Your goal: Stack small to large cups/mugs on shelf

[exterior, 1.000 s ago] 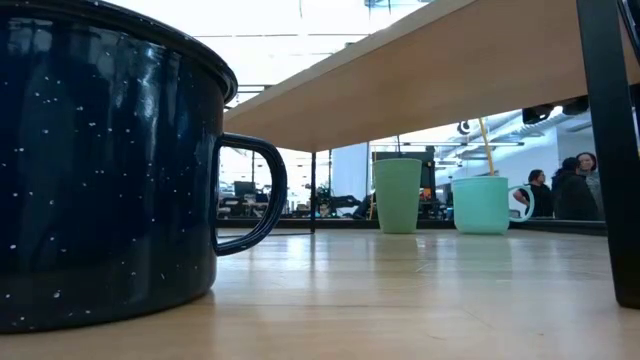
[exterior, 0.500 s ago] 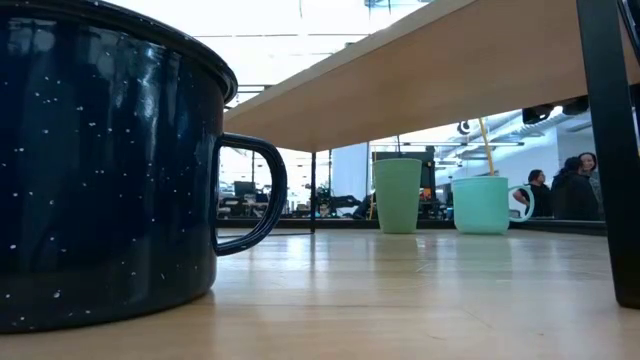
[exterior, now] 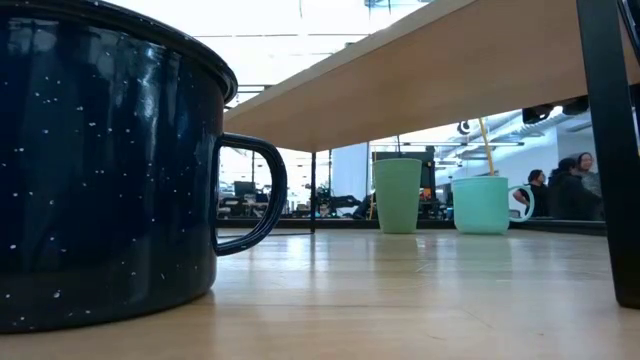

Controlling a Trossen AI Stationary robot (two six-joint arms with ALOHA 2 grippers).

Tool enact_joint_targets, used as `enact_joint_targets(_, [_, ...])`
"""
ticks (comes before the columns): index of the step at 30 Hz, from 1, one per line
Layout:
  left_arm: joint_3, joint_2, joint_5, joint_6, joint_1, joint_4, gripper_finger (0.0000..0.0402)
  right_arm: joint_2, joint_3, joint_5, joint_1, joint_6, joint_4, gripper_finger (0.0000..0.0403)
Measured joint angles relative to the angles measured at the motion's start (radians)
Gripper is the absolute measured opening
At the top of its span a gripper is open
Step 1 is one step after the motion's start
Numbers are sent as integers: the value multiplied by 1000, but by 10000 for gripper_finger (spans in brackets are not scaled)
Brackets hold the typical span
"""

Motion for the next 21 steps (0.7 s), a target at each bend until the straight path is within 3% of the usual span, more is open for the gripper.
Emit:
enact_joint_targets(9, [0, 0, 0, 0, 0, 4, 5, 14, 54, 0, 0, 15, 56, 0])
enact_joint_targets(21, [0, 0, 0, -25, 0, 8, 5, 224, 346, 0, 0, 32, -48, 0])
